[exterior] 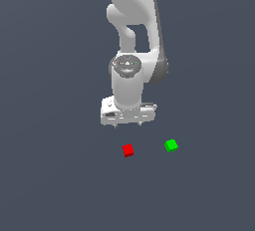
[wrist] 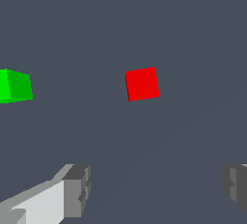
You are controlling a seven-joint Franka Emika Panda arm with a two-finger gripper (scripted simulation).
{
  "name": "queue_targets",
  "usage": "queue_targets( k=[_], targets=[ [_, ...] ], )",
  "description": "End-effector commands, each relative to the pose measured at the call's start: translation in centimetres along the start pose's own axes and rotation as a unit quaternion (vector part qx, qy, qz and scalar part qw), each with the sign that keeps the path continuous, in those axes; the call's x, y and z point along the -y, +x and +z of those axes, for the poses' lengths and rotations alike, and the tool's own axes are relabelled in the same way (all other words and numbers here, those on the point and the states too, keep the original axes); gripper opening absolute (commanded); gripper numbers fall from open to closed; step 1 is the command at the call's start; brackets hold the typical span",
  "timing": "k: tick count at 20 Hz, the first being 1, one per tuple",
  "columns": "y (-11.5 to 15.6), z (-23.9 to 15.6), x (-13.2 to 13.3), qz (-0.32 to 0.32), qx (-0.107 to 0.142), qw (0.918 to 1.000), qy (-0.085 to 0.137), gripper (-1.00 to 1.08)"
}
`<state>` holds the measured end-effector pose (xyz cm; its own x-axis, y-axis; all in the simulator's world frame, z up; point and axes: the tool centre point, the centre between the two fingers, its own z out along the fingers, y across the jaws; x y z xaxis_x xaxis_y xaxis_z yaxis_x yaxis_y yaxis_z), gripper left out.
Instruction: Stack the red cube on top of the green cube.
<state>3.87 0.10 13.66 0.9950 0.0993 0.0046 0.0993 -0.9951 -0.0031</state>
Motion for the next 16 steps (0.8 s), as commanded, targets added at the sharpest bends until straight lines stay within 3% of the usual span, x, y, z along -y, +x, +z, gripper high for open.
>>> queue_targets(
  k=[1, 16],
  targets=[
    [1.1, 1.2, -0.2, -0.013, 0.000, 0.9999, 0.000, 1.00],
    [6.3, 6.3, -0.6, -0.070, 0.002, 0.9976, -0.001, 1.00]
  ],
)
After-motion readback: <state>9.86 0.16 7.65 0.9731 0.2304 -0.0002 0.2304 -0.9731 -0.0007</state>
